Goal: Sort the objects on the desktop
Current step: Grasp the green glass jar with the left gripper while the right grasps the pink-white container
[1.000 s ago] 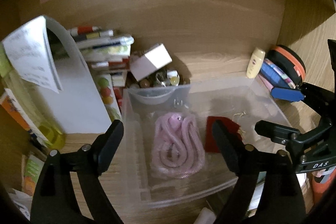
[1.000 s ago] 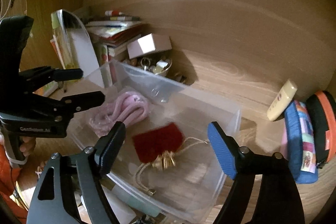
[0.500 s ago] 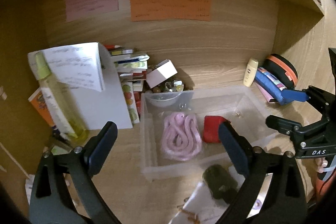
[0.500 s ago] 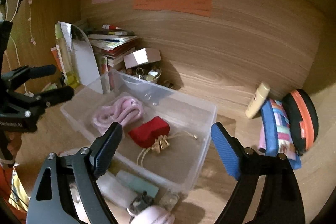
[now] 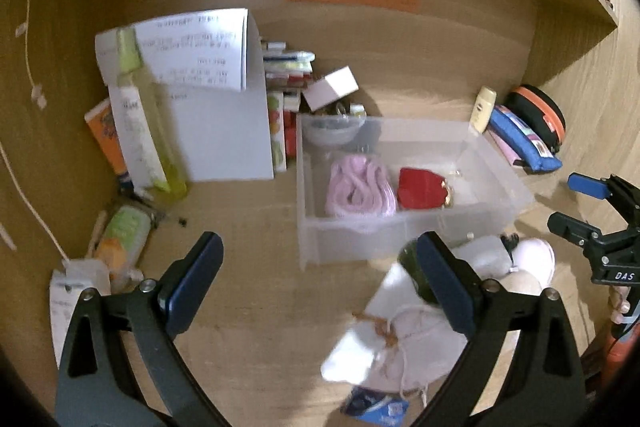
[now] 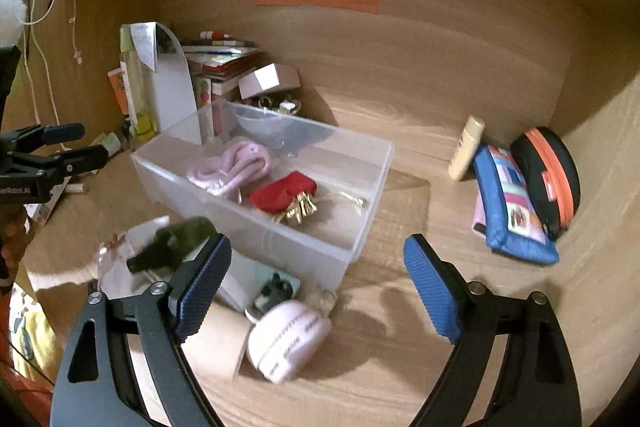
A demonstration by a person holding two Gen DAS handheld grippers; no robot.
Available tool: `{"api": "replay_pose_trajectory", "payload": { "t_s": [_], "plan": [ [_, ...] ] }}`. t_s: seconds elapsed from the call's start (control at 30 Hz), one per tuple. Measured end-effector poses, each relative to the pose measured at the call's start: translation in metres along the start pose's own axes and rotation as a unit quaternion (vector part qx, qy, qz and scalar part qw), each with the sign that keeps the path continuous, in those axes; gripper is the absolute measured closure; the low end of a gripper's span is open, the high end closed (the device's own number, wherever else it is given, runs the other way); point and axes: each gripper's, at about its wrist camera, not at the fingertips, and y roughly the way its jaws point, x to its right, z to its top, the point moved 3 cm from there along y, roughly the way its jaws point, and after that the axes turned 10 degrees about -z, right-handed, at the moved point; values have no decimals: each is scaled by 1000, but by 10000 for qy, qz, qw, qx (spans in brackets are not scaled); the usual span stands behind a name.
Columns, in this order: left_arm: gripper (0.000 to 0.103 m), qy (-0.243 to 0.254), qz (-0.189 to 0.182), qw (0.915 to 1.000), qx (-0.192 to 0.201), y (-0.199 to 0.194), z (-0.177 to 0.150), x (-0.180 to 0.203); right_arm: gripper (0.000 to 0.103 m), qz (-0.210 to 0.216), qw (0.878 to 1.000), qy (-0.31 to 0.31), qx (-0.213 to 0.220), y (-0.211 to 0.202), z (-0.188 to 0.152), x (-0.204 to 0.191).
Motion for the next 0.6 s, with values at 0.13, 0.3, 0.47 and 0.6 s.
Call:
{"api": "replay_pose_trajectory", "payload": {
  "t_s": [0.13, 0.3, 0.47, 0.6],
  "plan": [
    [5, 72, -101, 9998, -142, 4, -10, 9, 16, -42, 9998, 85, -162, 2, -16, 7],
    [5, 315, -311, 9984, -355, 21, -12, 30, 16, -46, 9990, 184, -411, 7, -37, 15],
    [5, 279, -456, 9962, -681, 53, -9, 43, 16, 78, 9983, 262, -513, 14, -47, 16],
    [5, 165, -444, 9944, -949, 75, -12, 45, 16, 320, 9972, 374, -568, 20, -47, 13]
  ]
}}
